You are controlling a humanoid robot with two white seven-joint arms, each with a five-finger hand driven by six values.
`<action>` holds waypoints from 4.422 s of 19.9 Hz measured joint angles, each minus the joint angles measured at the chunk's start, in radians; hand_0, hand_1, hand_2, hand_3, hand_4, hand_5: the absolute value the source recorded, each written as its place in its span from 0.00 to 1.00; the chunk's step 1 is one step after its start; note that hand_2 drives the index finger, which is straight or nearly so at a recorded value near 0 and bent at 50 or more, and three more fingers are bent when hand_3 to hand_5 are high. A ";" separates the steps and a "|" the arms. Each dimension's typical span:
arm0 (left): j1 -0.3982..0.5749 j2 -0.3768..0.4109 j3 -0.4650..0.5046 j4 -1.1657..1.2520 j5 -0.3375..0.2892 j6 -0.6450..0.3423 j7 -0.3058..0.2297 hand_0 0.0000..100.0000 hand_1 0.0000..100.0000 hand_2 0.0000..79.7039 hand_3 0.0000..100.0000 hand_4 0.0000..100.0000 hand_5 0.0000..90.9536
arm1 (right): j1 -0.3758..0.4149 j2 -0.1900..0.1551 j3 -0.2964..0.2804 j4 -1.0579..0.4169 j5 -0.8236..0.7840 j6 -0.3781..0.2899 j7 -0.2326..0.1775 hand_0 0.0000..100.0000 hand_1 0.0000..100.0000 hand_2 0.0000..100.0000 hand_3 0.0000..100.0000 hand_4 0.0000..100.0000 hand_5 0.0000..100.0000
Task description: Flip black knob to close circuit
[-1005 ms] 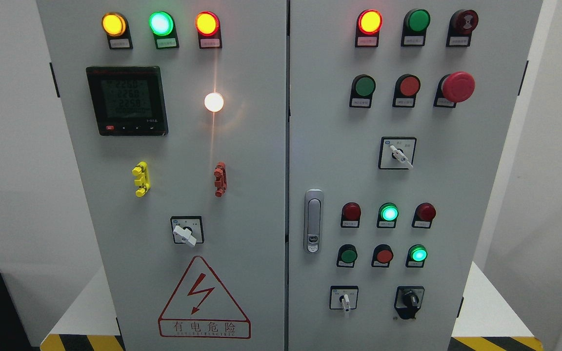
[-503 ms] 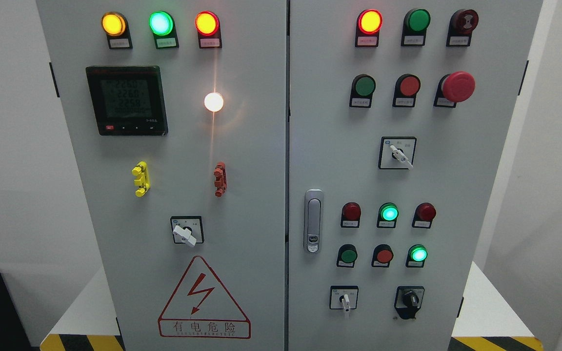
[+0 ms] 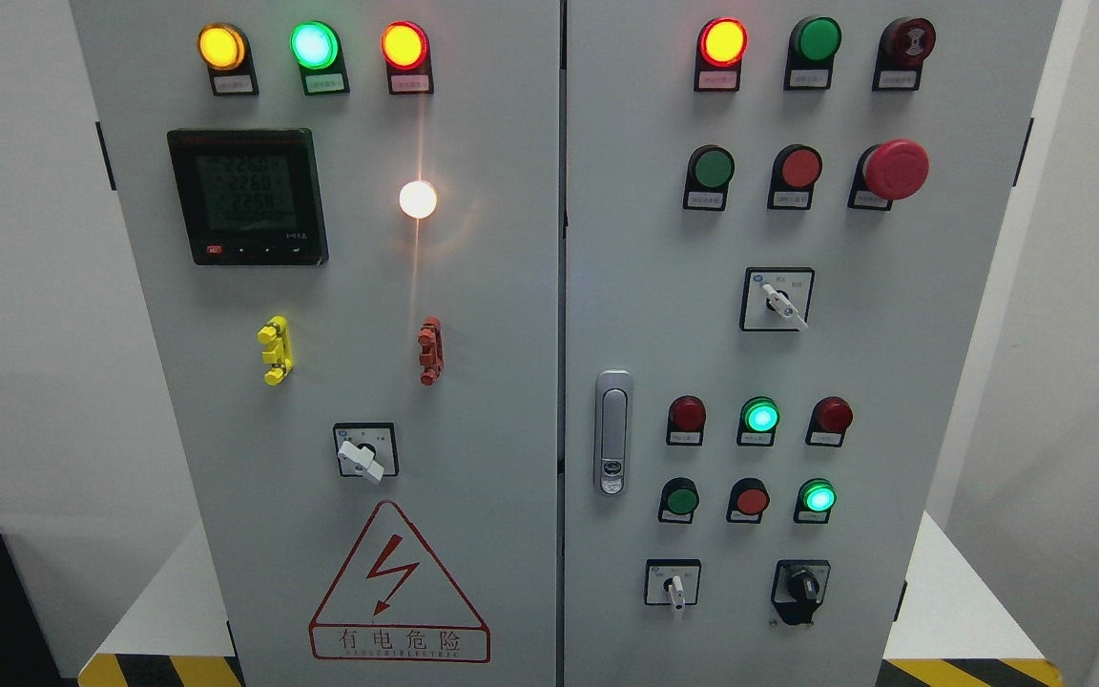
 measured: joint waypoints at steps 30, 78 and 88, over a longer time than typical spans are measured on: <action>0.000 0.000 0.000 0.000 0.000 0.000 0.000 0.12 0.56 0.00 0.00 0.00 0.00 | -0.337 0.109 0.014 -0.411 0.374 0.212 0.105 0.00 0.03 0.92 1.00 0.95 0.95; 0.000 0.000 0.000 0.000 0.000 0.000 0.000 0.12 0.56 0.00 0.00 0.00 0.00 | -0.484 0.070 -0.065 -0.293 0.397 0.202 0.065 0.00 0.04 0.90 1.00 0.94 0.93; 0.000 0.000 0.000 0.000 0.000 0.000 0.000 0.12 0.56 0.00 0.00 0.00 0.00 | -0.491 0.071 -0.082 -0.303 0.390 0.204 0.065 0.00 0.04 0.90 1.00 0.94 0.93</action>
